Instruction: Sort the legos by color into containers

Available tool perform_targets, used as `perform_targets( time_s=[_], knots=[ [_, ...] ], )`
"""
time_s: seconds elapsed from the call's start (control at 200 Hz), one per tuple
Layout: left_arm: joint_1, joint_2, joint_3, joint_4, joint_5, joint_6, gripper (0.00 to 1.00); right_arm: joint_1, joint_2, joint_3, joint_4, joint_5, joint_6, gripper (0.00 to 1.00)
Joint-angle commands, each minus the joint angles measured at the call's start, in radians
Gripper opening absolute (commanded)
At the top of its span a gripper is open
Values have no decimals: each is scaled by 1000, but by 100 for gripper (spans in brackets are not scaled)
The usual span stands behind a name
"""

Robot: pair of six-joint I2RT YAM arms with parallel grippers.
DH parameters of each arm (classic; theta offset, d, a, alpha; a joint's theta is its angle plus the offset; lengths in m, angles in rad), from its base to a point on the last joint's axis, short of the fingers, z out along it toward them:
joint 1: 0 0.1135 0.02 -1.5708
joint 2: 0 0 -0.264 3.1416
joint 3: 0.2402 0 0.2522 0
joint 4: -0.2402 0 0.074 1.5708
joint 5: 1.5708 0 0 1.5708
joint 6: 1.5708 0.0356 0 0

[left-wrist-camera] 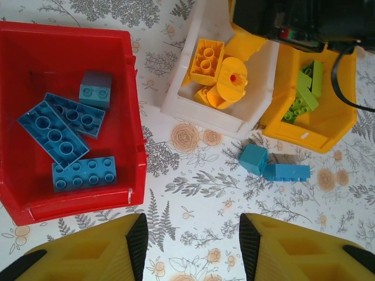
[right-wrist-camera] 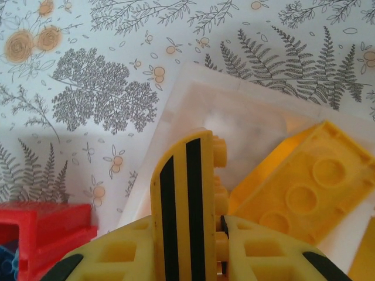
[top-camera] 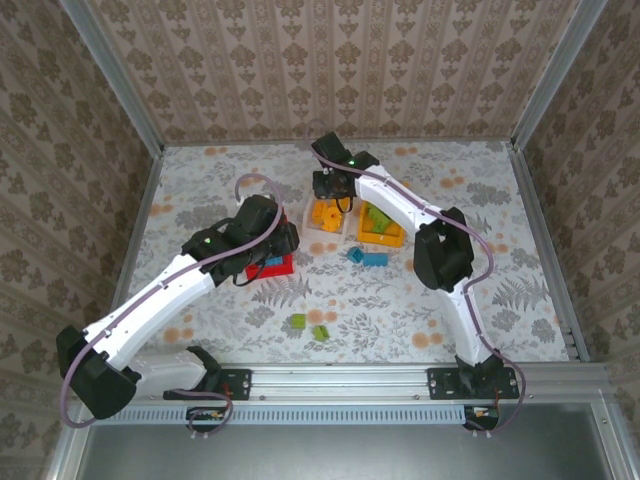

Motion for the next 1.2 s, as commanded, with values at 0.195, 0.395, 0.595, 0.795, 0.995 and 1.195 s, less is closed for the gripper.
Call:
perform_targets(
  time_s=[0.195, 0.395, 0.595, 0.795, 0.995, 1.195],
  knots=[
    [3, -11, 3, 11, 11, 20, 48, -1, 35, 102, -67, -25, 38, 41],
    [2, -11, 5, 0, 11, 21, 48, 9, -28, 99, -65, -17, 20, 44],
    [-3, -32, -12, -36, 8, 12, 49, 56, -180, -3, -1, 17, -58, 44],
    [-10, -161, -84, -145, -7, -28, 49, 134, -522, -482, 170, 37, -104, 46],
    [-24, -310, -190, -246, 47, -88, 50, 323, -792, -895, 163, 80, -33, 60],
    [-51, -415, -298, -267, 60, -145, 50, 604, -816, -1107, 179, 87, 114, 78]
  ],
)
